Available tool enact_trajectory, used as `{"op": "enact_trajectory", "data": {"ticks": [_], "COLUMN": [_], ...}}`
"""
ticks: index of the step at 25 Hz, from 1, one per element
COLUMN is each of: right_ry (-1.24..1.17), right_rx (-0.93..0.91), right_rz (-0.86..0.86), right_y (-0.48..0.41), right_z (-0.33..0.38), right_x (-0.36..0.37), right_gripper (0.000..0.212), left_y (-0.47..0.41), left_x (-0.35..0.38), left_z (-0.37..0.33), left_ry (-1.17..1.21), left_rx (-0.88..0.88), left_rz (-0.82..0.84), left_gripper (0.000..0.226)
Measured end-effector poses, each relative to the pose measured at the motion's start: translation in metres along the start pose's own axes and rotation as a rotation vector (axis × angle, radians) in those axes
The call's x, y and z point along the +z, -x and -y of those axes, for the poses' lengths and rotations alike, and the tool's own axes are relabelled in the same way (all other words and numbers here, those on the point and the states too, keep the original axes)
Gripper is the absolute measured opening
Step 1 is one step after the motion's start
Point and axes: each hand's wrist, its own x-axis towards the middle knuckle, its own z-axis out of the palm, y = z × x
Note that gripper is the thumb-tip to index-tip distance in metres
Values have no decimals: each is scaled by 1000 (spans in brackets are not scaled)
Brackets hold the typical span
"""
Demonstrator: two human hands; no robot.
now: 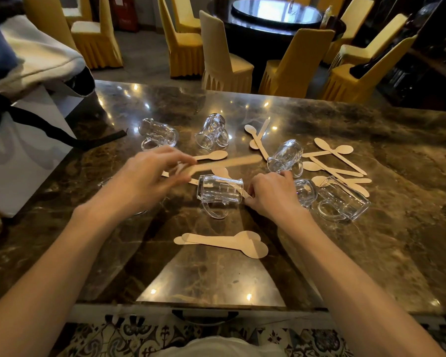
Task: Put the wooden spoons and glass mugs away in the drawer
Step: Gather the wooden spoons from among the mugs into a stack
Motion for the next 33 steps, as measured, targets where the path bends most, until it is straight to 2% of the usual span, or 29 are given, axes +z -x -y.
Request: {"op": "enact_trajectory", "data": {"ticks": [5,8,12,17,21,27,33], "right_ry": [3,10,-48,-142,-249,-446,-408], "right_rx": [29,24,55,79,115,-12,-189], "right_rz": [59,49,31,4,-97,-183,19], "right_y": [-4,-6,-6,-4,0,21,55], "right_z": [1,1,-1,-6,-14,-20,-20], "right_x": [-1,1,4,4,-10,-46,-48], "right_gripper": [36,27,32,19,13,8,10], "left_y": [33,43,51,53,55,54,50], "left_x": [32,41,45,53,60,64,52], "left_z": [-9,-5,8,17,21,26,29], "left_ry": [-9,13,-37,-44,-35,-19,43], "left_rx": [60,40,29,30,33,39,-11], "left_rz": [145,214,256,309,331,315,314], "left_gripper": [35,36,36,36,35,37,45]}}
